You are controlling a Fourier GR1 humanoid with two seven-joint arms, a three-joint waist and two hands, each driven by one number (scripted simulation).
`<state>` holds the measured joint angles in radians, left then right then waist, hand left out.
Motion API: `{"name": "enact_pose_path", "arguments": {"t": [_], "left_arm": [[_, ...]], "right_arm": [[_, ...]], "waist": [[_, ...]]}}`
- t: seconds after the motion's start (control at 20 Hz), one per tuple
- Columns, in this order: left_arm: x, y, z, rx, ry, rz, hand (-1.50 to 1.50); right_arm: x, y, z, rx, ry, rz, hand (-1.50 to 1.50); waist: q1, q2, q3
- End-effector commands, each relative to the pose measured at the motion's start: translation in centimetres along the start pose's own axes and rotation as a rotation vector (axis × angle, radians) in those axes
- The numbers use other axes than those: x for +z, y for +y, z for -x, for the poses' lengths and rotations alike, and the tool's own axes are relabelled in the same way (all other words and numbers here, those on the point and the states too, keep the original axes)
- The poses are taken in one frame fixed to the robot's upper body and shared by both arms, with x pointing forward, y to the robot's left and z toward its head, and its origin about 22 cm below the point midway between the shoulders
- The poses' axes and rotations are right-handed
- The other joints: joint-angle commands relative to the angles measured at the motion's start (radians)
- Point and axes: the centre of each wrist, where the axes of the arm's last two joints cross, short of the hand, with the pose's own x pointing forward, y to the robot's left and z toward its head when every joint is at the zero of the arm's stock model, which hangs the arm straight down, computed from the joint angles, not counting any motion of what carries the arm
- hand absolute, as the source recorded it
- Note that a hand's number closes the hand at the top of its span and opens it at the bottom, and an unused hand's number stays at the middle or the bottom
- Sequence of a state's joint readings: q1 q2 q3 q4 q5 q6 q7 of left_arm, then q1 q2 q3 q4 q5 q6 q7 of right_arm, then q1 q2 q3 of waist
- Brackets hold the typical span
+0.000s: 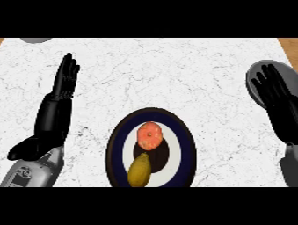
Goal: Pick the squash from the plate and place it in the pan
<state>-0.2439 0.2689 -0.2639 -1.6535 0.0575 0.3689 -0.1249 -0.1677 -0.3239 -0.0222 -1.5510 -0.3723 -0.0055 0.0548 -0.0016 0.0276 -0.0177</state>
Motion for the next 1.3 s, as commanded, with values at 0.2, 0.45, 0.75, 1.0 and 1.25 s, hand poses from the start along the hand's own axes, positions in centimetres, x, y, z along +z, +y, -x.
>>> {"name": "enact_pose_path", "arguments": {"t": [0.2,0.45,0.75,1.0,1.25], "left_arm": [[0.8,4.9,3.2,0.039,0.316,-0.08,0.0],[2.0,5.7,3.7,0.104,0.48,-0.099,0.0],[1.6,7.2,3.3,0.117,0.484,-0.077,0.0],[1.3,6.7,2.3,0.105,0.484,-0.091,0.0],[0.2,6.8,2.4,0.108,0.491,-0.073,0.0]], "right_arm": [[-2.9,9.4,-3.3,-0.022,-0.292,-0.228,1.5],[0.9,8.0,-1.6,0.444,-0.365,-0.052,1.5],[6.6,6.5,0.3,0.677,-0.261,-0.074,-1.5],[6.6,8.0,-2.5,0.832,-0.281,-0.176,-1.5],[3.5,11.5,-5.5,0.981,-0.204,-0.27,-1.5]], "waist": [[0.041,-0.022,0.017],[-0.01,-0.041,0.015],[-0.014,-0.033,0.017],[-0.001,-0.032,0.017],[0.011,-0.03,0.016]]}}
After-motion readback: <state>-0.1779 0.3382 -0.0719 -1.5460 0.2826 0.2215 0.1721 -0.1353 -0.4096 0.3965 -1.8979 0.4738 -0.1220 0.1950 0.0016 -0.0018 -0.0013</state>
